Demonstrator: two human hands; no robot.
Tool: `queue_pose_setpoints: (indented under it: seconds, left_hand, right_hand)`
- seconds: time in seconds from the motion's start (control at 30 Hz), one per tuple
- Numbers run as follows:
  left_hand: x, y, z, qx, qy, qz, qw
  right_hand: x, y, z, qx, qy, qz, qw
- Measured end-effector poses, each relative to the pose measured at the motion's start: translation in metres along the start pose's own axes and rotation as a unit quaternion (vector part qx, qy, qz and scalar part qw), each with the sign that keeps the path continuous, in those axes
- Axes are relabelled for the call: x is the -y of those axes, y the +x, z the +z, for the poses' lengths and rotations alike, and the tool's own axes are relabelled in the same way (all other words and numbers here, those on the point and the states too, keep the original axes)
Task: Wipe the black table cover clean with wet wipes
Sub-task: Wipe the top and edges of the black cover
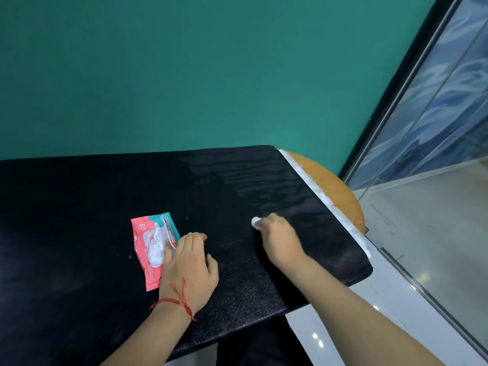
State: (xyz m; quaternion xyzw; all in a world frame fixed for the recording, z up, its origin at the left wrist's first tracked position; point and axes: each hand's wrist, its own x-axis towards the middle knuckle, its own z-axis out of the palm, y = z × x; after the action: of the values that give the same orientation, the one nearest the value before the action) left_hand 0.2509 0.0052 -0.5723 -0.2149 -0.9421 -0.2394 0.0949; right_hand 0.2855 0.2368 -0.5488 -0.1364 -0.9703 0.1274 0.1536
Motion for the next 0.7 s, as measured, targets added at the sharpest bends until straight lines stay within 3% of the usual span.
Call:
queue_pose_setpoints:
  seconds: [0.23, 0.33, 0.43, 0.53, 0.63, 0.7]
  left_hand:
    - [0.005, 0.003, -0.003, 0.002, -0.101, -0.042, 0.994]
    - [0.005, 0.002, -0.008, 0.009, -0.125, -0.05, 0.991]
    - [0.004, 0.0, -0.016, -0.025, -0.11, -0.037, 0.993]
    - [0.003, 0.002, -0.037, -0.071, -0.056, -0.01, 0.996]
    - [-0.012, -0.005, -0.051, -0.079, -0.021, 0.049, 0.995]
    - [-0.024, -0.014, -0.043, -0.03, -0.025, 0.108, 0.993]
  right_hand:
    - [0.06, -0.057, 0.016, 0.1, 0.153, -0.166, 0.969]
    - [0.063, -0.057, 0.012, 0.142, 0.185, -0.194, 0.953]
    - [0.057, -0.051, 0.002, 0.149, 0.269, -0.128, 0.943]
    - [0.038, -0.04, -0.005, 0.097, 0.333, -0.028, 0.938]
    - [-0.005, -0.024, -0.008, 0.011, 0.255, 0.018, 0.967]
    - [-0.036, -0.016, -0.011, -0.019, 0.169, 0.03, 0.985]
